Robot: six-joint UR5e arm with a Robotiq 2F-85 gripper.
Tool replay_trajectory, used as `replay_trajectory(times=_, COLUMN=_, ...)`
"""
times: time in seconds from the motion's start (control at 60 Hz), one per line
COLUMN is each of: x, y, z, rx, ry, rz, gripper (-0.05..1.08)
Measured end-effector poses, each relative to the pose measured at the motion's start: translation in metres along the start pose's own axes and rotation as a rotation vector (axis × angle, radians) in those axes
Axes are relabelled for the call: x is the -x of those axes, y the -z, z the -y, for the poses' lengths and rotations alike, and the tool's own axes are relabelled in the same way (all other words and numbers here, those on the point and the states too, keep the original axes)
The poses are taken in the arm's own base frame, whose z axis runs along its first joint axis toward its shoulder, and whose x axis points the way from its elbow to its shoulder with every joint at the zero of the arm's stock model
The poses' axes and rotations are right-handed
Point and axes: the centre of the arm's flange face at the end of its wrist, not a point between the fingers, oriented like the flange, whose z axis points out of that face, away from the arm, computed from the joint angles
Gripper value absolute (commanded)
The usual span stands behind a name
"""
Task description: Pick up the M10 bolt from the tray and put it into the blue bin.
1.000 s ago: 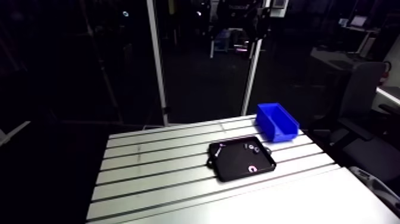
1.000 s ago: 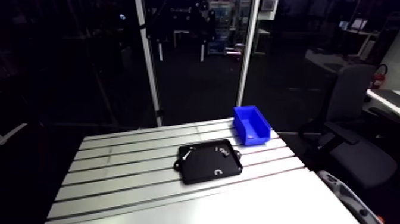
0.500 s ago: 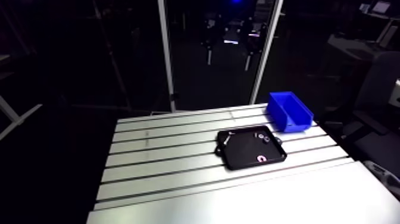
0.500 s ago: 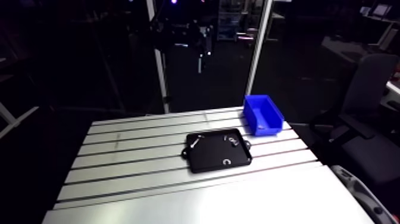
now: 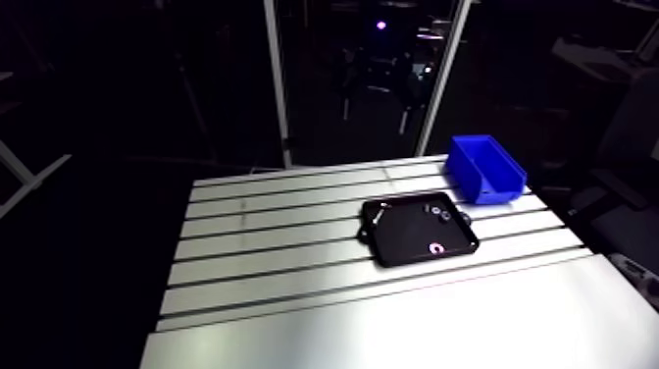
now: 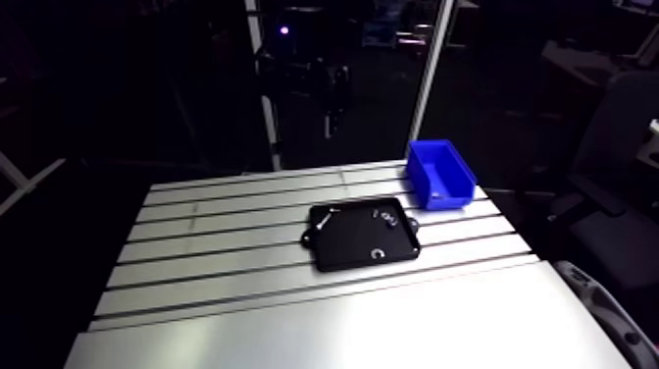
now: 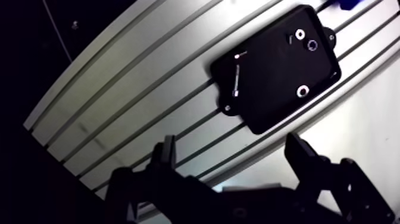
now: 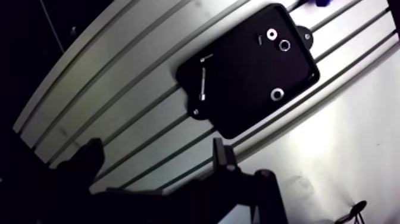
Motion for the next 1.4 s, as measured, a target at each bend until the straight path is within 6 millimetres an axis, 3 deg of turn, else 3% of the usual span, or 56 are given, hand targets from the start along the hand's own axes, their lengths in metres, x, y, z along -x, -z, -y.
replay_trajectory(times=0.417, x=-0.002, y=-0.05, z=-0.006, rx=0.018, ry=-0.036, rz=0.037, gripper=0.02)
replay_trajectory(times=0.9, x=-0.015, y=-0.079, z=-0.026, rx=0.006, ry=-0.073, rz=0.027, gripper=0.24)
replay_trajectory(times=1.4, x=-0.021, y=-0.104, z=-0.03, rx=0.012, ry=-0.079, rz=0.021, gripper=0.41)
